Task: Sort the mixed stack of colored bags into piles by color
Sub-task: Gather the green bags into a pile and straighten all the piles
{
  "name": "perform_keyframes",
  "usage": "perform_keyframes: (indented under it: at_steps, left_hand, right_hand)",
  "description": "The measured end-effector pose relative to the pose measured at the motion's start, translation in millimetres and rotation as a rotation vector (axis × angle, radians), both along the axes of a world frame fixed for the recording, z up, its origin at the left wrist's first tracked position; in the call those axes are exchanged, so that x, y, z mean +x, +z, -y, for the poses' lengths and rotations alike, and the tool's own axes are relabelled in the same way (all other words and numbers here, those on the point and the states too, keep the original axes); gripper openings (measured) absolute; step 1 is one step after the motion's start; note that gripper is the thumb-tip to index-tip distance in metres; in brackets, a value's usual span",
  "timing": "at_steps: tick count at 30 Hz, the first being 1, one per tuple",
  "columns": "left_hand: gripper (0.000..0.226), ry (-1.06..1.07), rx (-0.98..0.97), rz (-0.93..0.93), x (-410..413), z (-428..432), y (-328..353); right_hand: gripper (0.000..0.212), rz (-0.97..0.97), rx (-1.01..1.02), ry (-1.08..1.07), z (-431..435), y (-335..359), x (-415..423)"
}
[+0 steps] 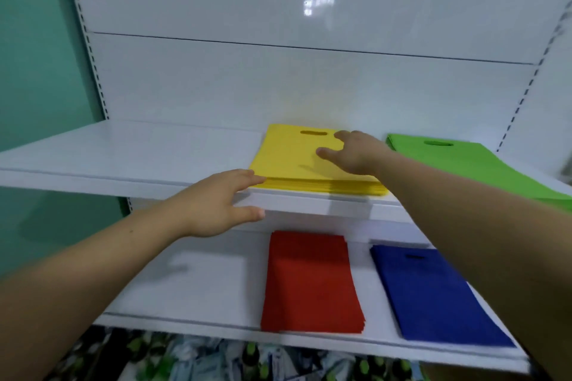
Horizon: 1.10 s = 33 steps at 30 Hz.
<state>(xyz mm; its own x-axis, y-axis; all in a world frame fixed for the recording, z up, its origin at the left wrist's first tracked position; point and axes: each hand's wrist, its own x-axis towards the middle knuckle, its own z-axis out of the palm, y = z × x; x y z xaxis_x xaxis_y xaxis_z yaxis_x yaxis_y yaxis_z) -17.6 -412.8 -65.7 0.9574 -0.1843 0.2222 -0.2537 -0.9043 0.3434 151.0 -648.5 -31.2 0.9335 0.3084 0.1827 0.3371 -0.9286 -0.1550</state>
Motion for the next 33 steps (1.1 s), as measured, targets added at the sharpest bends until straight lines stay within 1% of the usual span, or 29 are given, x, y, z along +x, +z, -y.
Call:
perform_keyframes:
  at_steps: [2,5,7,14,18,23,26,33]
  left_hand:
    - [0.092,-0.025,-0.001,-0.005,-20.3,0.5,-7.3]
    - [0.071,-0.054,0.007,-0.044,-44.8,5.7,-21.4]
    - [0.067,-0.062,0.005,-0.096,-60.2,11.2,-29.8]
    - [0.068,-0.029,0.029,-0.239,-96.0,33.8,-62.5]
    - [0.068,-0.008,0.019,-0.295,-108.8,55.2,-81.1]
    - [0.070,0.045,-0.017,-0.363,-125.8,88.7,-101.4]
    - [0.071,0.074,0.008,-0.386,-133.5,105.8,-113.5]
    - [0.069,0.146,-0.023,-0.439,-140.1,116.7,-145.3]
  right_hand:
    - [0.085,0.007,0.011,0.004,-0.9,-2.7,-29.2]
    - [0.085,-0.009,0.028,0.002,2.6,-12.8,-69.6]
    - [0.084,-0.013,0.031,0.005,8.2,-21.7,-92.6]
    - [0.080,0.026,0.070,0.022,39.9,-42.5,-157.3]
    - [0.078,0.022,0.038,0.031,64.9,-59.4,-185.1]
    - [0.080,-0.079,0.001,0.034,104.6,-90.4,-207.1]
    - [0.080,-0.163,-0.024,0.023,129.3,-108.5,-213.2]
    - [0.085,-0.268,-0.047,-0.010,154.5,-143.1,-200.7]
